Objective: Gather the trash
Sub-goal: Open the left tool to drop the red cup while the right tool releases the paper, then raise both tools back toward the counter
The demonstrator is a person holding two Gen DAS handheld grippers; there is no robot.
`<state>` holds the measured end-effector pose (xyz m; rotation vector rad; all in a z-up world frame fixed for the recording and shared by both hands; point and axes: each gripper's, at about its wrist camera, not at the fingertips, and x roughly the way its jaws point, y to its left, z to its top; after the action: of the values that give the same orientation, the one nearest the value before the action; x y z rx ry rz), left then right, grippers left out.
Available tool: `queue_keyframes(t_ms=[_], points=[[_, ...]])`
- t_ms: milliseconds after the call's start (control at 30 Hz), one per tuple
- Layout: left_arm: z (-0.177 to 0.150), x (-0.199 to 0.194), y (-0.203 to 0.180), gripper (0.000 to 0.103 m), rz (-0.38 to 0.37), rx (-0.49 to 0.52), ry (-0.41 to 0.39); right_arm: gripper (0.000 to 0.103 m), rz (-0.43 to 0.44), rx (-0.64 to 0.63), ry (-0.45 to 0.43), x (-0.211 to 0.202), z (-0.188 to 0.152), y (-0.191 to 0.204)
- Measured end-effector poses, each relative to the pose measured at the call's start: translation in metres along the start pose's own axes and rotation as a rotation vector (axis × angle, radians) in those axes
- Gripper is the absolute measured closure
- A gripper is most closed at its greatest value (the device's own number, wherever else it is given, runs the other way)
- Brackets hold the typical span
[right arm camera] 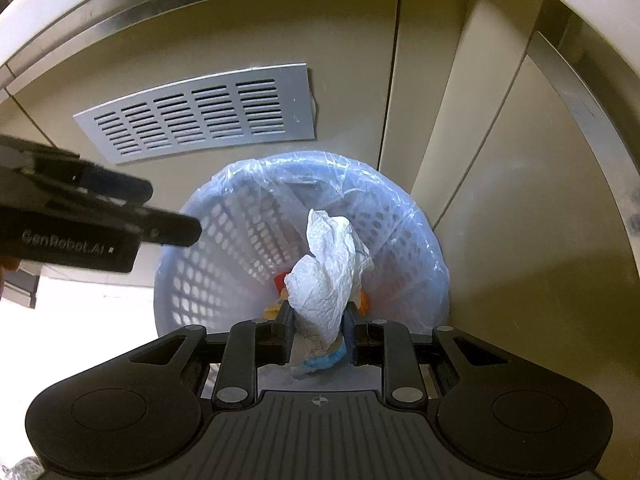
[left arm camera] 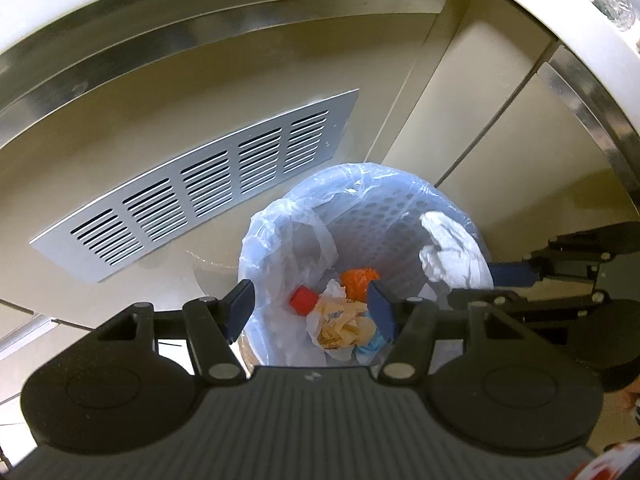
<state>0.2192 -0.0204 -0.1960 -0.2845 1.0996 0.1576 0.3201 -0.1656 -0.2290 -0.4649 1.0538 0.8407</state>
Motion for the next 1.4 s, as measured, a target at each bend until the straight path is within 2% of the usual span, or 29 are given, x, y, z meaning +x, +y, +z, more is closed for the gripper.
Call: queue_keyframes(t_ms=[33,100,133,500,633,867,967,1100,1200,1300,1400], points=[[-0.001,-0.001,0.001,0.045,0.000,-0.001,0.000,0.076,0.001,0.007,-0.010,0.000,0.001,0.000],[-0.002,-0.002,0.002,0.045,0.004,-0.003,0.000,0.045,0.012,0.034,-0.027,0.000,0.002,-0.003],[-0.002,-0.001,0.003,0.045,0.007,-0.004,0.001,0.041,0.013,0.047,-0.031,0.000,0.003,-0.004],[-0.007,-0.026,0.008,0.045,0.026,0.002,-0.019,0.041,0.023,0.053,-0.022,-0.013,0.000,0.002],[-0.007,-0.048,0.007,0.045,0.042,0.011,-0.047,0.041,0.042,0.033,-0.064,-0.034,0.006,0.010],[-0.004,-0.100,0.003,0.041,0.049,0.047,-0.128,0.041,0.074,-0.015,-0.187,-0.087,0.027,0.027],[0.000,-0.125,0.004,0.034,0.023,0.028,-0.175,0.041,0.072,-0.036,-0.245,-0.111,0.035,0.032],[0.011,-0.160,0.004,0.030,0.014,0.009,-0.266,0.041,0.060,-0.036,-0.331,-0.141,0.046,0.032],[0.022,-0.186,0.003,0.026,0.036,0.004,-0.351,0.041,0.050,-0.014,-0.391,-0.156,0.057,0.029],[0.039,-0.201,0.007,0.017,0.057,-0.029,-0.429,0.041,0.040,0.001,-0.445,-0.169,0.072,0.025],[0.060,-0.208,0.012,0.014,0.110,-0.050,-0.484,0.041,0.026,0.017,-0.485,-0.173,0.090,0.016]])
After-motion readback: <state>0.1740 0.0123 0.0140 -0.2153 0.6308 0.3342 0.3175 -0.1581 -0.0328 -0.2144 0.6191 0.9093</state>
